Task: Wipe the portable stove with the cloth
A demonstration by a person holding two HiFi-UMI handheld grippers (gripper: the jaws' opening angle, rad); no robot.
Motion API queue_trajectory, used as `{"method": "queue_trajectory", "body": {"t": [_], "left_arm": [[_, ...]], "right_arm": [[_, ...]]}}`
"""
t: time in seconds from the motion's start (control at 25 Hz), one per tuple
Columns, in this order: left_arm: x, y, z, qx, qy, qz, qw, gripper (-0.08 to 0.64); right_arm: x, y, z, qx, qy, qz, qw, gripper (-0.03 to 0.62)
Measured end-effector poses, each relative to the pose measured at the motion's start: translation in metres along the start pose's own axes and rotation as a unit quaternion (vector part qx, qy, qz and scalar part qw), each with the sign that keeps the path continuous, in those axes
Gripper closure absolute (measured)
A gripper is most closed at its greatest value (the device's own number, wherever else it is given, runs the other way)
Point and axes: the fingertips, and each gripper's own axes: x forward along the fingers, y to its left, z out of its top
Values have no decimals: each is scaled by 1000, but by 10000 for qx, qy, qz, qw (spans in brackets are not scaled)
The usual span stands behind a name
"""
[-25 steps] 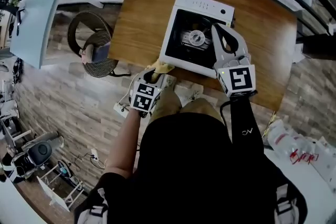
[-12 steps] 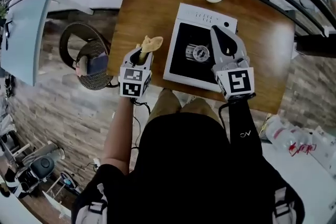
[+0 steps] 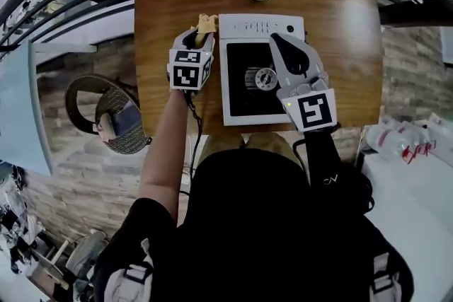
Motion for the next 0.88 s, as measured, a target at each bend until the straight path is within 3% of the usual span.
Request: {"method": "queue_trajectory", "body": {"t": [0.12, 0.32, 0.48, 0.64, 0.88], "left_arm": [[16, -6, -2, -50, 106, -320, 9994, 468], [13, -10, -17, -26, 271, -452, 9986, 468], [-4, -18, -26, -120, 287, -395, 9987, 468], [-20, -36, -46, -109, 362, -357, 9986, 468], [-55, -62, -86, -323, 507, -51, 9982, 468]], "right_arm": [[2, -6, -5, 4, 88, -171, 9998, 592], [2, -13, -3, 9, 89, -323, 9994, 592], [-4, -13, -2, 75, 104, -242, 9996, 592], [-14, -9, -16, -47, 421, -73, 9991, 592], [-27, 3, -11, 67, 136, 365, 9992, 592]]}}
